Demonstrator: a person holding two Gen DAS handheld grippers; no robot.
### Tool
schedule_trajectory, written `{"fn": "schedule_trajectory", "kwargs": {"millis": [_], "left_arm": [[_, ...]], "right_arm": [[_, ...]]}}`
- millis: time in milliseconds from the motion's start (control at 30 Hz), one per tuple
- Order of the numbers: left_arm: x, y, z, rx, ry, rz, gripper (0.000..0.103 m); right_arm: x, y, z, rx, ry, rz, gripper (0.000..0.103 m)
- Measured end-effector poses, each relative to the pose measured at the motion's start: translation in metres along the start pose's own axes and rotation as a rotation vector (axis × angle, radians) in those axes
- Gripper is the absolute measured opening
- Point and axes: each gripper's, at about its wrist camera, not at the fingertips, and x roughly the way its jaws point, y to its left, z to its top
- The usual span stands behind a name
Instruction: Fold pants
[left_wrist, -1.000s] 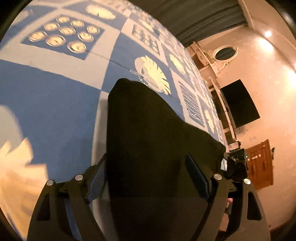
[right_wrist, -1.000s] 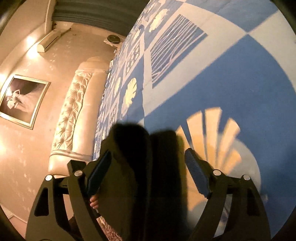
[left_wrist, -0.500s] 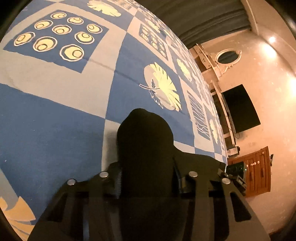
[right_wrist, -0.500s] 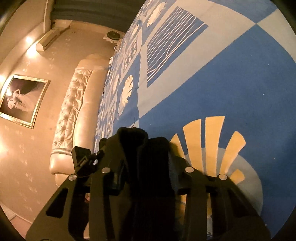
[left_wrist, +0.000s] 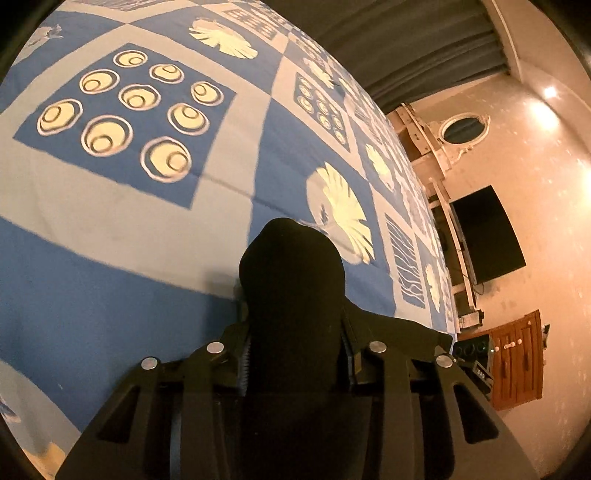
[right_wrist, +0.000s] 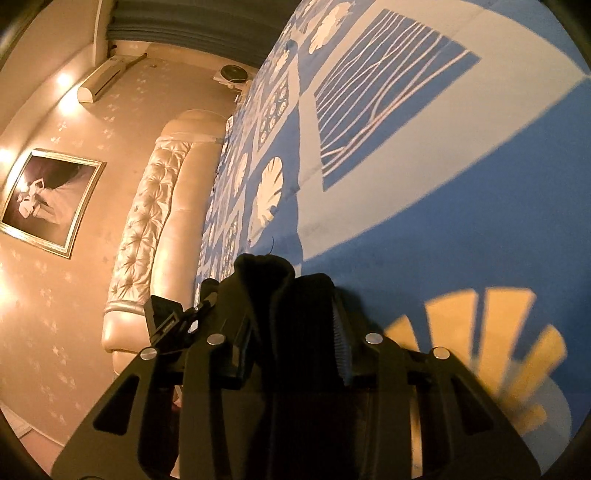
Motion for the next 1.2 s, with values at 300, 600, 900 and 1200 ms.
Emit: {"fn": "schedule_trajectory", "kwargs": {"millis": [300, 600, 900, 1200], "left_arm": [[0.006, 0.012, 0.012, -0.02, 0.025, -0.002, 0.037], [0.007, 0.016, 0.014, -0.02, 0.022, -0.017, 0.037], [0.006, 0.021, 0.01, -0.008, 0.024, -0.038, 0.037], [0.003, 0.018, 0.011, 0.011, 0.031, -0.038, 0.041]], "right_arm": [[0.012, -0.002, 0.008, 0.019, 0.002, 0.02, 0.034], [0.012, -0.006, 0.007, 0.028, -0.003, 0.029, 0.034], [0.013, -0.007, 0.006, 0.03, -0.001, 0.026, 0.034], [0.011, -0.005, 0.006, 0.03, 0.0, 0.007, 0.036]]}}
